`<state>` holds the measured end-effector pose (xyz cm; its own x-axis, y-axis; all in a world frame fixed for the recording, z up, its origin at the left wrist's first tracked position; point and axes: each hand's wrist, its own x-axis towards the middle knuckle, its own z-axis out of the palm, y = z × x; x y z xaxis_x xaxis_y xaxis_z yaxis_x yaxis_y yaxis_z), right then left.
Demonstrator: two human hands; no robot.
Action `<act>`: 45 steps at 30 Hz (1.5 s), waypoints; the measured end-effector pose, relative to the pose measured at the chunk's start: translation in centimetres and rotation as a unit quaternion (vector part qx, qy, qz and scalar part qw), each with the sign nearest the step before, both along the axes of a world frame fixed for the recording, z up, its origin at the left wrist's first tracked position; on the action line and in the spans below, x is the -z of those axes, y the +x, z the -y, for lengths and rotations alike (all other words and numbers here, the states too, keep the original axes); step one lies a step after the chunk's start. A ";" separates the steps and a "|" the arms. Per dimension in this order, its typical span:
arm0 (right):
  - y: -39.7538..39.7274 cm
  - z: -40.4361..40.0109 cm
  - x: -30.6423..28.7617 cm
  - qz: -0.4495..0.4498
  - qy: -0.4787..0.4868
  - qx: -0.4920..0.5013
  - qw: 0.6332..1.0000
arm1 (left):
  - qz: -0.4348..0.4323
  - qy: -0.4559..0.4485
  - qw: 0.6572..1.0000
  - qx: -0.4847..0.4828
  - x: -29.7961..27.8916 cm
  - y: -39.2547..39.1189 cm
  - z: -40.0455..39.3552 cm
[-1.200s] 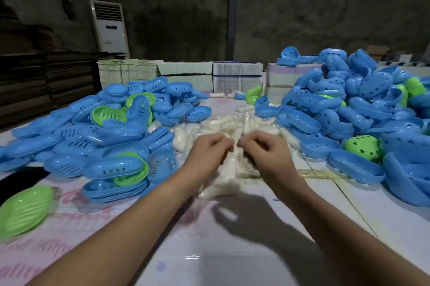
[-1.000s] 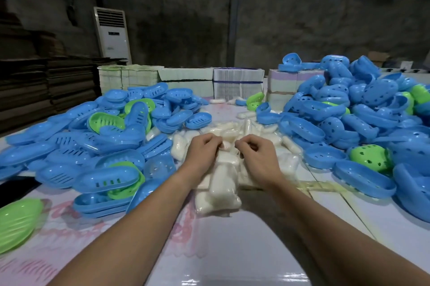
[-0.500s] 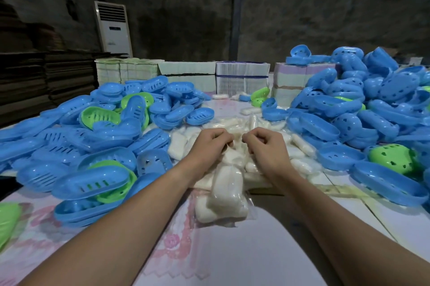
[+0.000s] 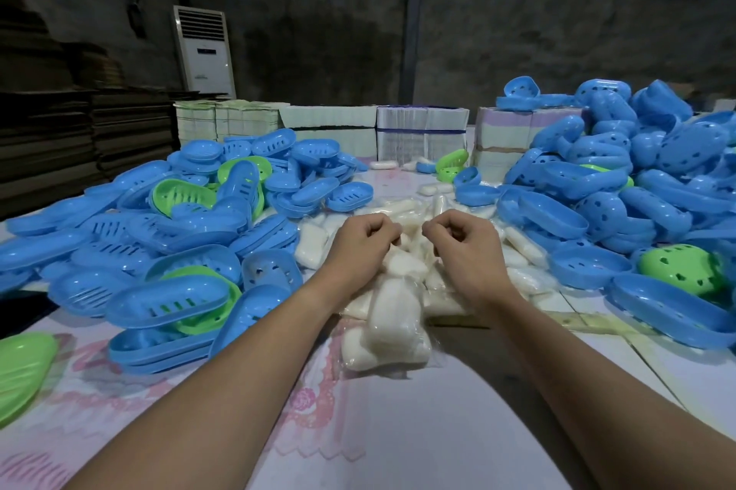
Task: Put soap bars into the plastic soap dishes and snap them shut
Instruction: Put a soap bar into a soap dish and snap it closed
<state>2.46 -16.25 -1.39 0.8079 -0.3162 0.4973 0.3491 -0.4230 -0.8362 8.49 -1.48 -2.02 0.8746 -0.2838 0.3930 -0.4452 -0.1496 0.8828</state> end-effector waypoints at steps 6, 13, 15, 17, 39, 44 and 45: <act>0.2 -0.3 -0.1 0.017 -0.028 -0.012 0.999 | 0.030 0.019 0.999 -0.020 -0.9 -0.1 -0.4; 0.3 -0.8 0.0 0.015 -0.078 -0.024 0.997 | 0.027 0.031 0.999 -0.013 -1.9 -0.1 -0.5; 0.2 -0.7 0.0 0.017 -0.083 -0.023 0.996 | 0.021 0.042 0.999 -0.013 -2.3 0.1 -0.7; 0.3 -0.8 0.0 0.020 -0.086 -0.021 0.996 | 0.017 0.054 0.998 -0.013 -2.7 0.1 -0.9; -0.1 -1.6 0.1 0.003 -0.143 -0.023 0.989 | -0.019 0.562 0.824 0.067 -7.2 -1.2 -8.9; -0.5 -1.6 -0.1 0.005 -0.160 -0.026 0.987 | -0.080 0.616 0.773 0.126 -6.6 -1.1 -10.0; -0.6 -1.6 -0.1 0.005 -0.159 -0.026 0.987 | -0.081 0.625 0.767 0.121 -6.3 -1.1 -9.8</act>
<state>1.87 -14.66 -1.26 0.8134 -0.1017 0.5728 0.3843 -0.6452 -0.6603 7.43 8.27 4.30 0.7457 -0.5121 -0.4262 -0.4930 -0.8544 0.1641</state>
